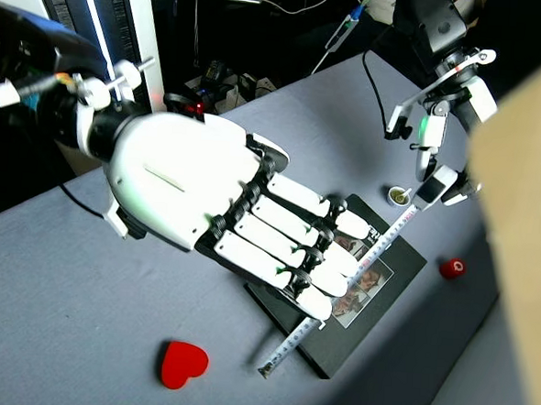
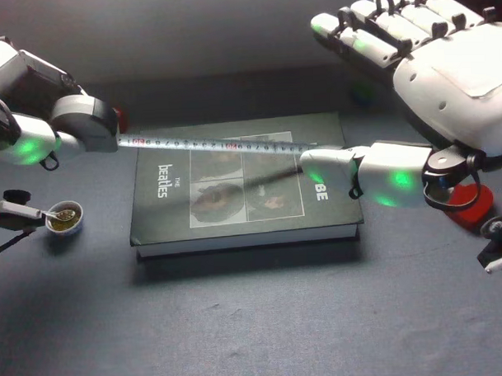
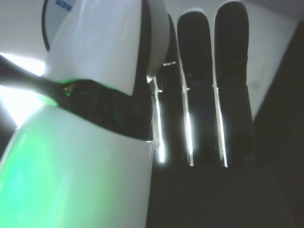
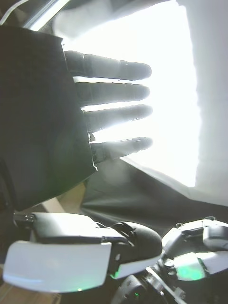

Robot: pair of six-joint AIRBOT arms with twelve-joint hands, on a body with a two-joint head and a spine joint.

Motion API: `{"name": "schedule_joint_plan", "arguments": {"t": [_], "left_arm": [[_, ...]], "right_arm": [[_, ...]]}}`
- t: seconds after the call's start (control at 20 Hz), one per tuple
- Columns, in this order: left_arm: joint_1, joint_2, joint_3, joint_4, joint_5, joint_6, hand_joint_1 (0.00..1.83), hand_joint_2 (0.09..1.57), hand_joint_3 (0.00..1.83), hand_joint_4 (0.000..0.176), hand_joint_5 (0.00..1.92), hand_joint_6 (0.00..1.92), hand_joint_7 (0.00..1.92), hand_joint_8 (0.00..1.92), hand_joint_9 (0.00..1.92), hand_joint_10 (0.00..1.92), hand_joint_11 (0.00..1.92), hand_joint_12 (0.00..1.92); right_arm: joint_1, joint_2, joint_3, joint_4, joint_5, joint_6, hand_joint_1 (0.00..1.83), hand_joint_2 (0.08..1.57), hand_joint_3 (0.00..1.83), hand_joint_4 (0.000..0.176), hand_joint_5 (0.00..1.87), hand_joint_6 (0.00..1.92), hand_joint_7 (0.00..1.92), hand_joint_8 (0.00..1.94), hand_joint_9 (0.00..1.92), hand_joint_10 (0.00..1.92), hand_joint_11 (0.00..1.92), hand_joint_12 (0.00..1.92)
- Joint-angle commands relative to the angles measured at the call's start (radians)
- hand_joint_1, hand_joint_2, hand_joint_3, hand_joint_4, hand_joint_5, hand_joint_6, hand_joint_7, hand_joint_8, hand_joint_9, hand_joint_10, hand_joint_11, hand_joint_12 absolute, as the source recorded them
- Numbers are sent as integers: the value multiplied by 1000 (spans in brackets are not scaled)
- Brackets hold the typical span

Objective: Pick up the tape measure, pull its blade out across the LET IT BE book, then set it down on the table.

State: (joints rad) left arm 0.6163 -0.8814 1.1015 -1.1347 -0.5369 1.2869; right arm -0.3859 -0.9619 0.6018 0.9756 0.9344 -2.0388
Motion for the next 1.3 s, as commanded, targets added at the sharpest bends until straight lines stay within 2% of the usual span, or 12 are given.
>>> {"name": "schedule_joint_plan", "arguments": {"t": [0.0, 0.1, 0.4, 0.65, 0.95, 1.25], "left_arm": [[-5, 4, 10, 35, -83, -10, 1384, 1078, 0, 0, 1052, 725, 1084, 856, 927, 1181, 828, 1078], [7, 1, 31, 64, -78, -30, 1384, 1078, 0, 0, 1056, 722, 1082, 859, 926, 1183, 827, 1080], [71, -9, 79, 102, -94, -108, 1383, 1078, 0, 0, 1058, 741, 1074, 860, 925, 1179, 820, 1080], [121, -26, 115, 144, -97, -166, 1384, 1078, 0, 0, 1062, 732, 1076, 860, 927, 1178, 813, 1079], [159, -42, 158, 173, -97, -206, 1384, 1079, 0, 0, 1053, 740, 1072, 866, 931, 1176, 816, 1078], [187, -52, 171, 175, -98, -212, 1383, 1083, 0, 0, 1052, 726, 1071, 884, 912, 1195, 820, 1075]], "right_arm": [[9, 3, -8, -71, 89, 9, 154, 985, 1, 138, 0, 0, 61, 4, 0, 0, 0, 295], [10, 3, -11, -75, 90, 11, 161, 992, 4, 128, 0, 0, 63, 4, 0, 0, 0, 303], [1, 8, -14, -96, 95, 25, 160, 1009, 5, 121, 0, 0, 62, 1, 16, 3, 0, 372], [1, 8, -14, -103, 92, 29, 154, 1028, 7, 110, 5, 1, 64, 0, 29, 3, 0, 416], [0, 8, -15, -105, 90, 32, 165, 1030, 5, 110, 4, 0, 67, 2, 31, 3, 0, 427], [-2, 8, -17, -111, 84, 34, 212, 1026, 1, 100, 10, 1, 72, 1, 36, 2, 0, 402]]}}
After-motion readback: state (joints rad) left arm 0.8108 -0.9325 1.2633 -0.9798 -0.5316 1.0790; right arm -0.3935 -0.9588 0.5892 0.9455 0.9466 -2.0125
